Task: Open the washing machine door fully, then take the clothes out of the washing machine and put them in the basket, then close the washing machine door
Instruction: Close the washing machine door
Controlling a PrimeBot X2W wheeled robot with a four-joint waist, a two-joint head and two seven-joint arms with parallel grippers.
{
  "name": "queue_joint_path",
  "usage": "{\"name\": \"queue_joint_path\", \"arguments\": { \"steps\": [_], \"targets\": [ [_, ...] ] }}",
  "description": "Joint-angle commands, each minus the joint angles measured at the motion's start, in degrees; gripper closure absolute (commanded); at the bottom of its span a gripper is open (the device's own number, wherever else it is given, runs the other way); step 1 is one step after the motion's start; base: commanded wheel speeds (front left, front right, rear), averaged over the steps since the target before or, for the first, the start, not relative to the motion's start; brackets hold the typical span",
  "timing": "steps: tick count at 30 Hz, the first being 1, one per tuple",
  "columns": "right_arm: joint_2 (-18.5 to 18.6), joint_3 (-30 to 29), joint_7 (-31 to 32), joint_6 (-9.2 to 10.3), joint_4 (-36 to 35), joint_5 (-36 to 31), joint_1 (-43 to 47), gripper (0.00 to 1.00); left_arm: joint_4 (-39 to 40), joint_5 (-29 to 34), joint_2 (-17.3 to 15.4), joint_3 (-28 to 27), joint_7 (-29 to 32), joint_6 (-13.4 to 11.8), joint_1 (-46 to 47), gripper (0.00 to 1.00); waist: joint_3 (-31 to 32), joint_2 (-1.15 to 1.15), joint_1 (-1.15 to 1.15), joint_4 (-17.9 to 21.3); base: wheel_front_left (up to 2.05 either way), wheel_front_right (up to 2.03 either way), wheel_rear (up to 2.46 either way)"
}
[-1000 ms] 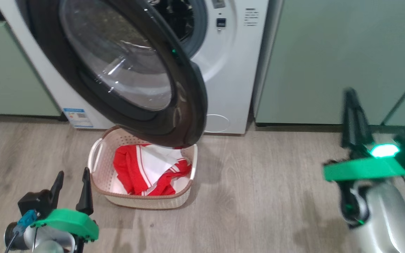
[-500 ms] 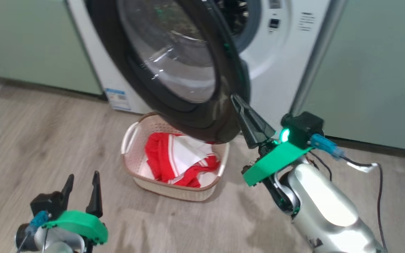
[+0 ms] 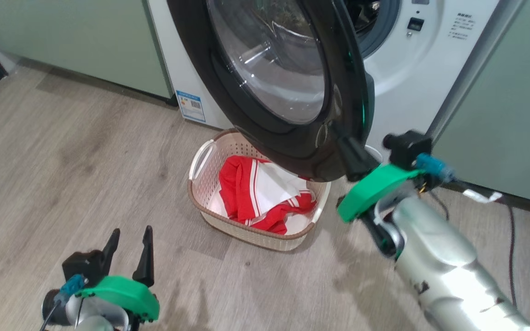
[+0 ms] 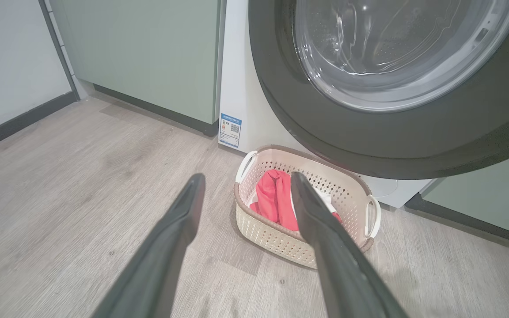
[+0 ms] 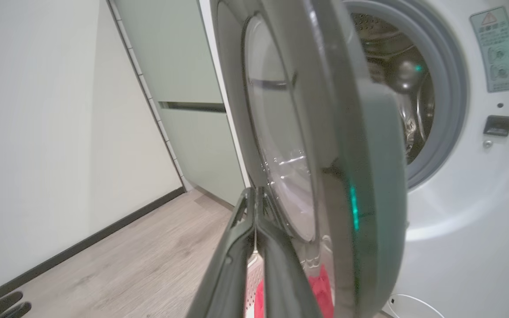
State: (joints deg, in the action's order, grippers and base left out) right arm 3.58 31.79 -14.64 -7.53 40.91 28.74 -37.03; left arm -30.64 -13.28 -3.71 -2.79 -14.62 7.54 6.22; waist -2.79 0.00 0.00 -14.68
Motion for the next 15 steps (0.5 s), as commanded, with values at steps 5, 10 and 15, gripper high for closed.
{"name": "queue_joint_path", "arguments": {
  "steps": [5,10,15],
  "targets": [
    [-0.70,-3.23,-0.36,0.04,0.65,-0.86,-4.27,1.00,1.45,-0.36,-0.09,-1.10,-0.38,-0.06,3.38,0.00,-1.58,0.00,0.00,0.25,0.00,0.00,0.00],
    [-0.70,-7.19,-0.36,0.04,2.96,-1.15,-7.79,1.00,1.72,-0.28,0.28,-0.19,-0.38,-0.06,4.23,0.00,-3.49,0.00,0.00,0.85,0.00,0.00,0.00],
    [-0.70,-10.41,-0.36,0.04,6.30,-2.38,-12.89,1.00,2.17,-0.59,0.60,1.06,-0.38,-0.06,6.00,0.00,-6.48,0.00,0.00,0.65,0.00,0.00,0.00]
  ]
}}
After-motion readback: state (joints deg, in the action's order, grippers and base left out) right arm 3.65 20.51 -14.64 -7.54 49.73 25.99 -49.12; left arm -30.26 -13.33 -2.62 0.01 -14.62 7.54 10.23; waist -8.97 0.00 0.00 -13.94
